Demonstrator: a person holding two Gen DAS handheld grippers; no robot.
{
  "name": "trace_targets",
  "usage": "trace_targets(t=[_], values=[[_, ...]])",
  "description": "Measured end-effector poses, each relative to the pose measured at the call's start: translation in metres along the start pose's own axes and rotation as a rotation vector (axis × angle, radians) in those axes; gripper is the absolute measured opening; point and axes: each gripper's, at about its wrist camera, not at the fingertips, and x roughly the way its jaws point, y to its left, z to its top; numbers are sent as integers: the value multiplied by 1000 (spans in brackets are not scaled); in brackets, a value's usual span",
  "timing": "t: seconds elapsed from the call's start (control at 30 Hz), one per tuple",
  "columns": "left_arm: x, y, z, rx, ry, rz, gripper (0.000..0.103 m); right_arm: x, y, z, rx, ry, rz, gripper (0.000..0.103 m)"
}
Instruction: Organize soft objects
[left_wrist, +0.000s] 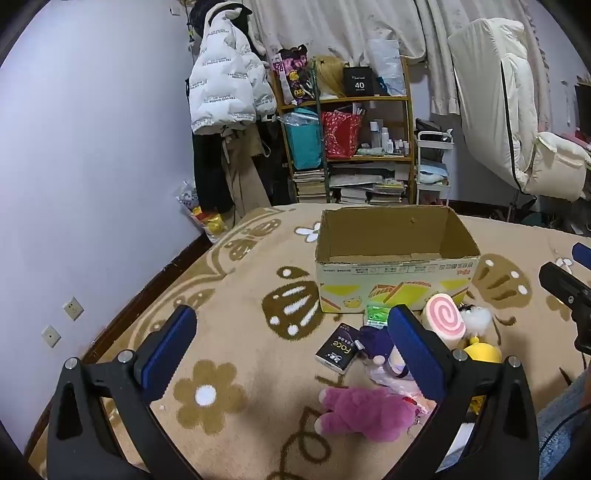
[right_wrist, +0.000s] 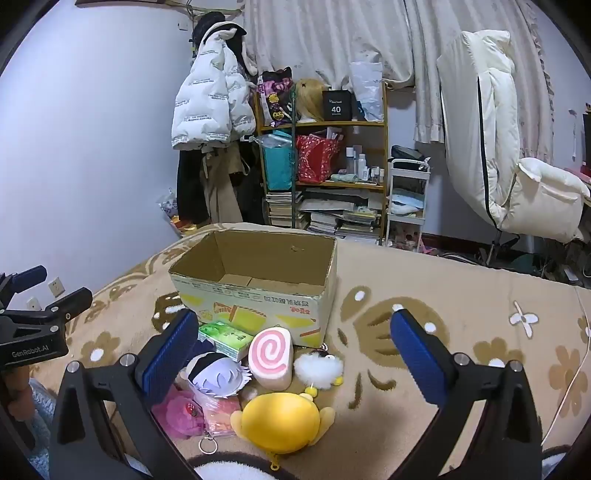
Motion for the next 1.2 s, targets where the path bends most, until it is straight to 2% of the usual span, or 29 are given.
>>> trace_targets(t=[0.47,1.2], values=[[5,-2,-9,8,-17,4,102,-2,-4,0,-4,-6,-10,103],[1,-3,-4,14,-16,11,102,-2,-5,1,-4,-4,-15,103]])
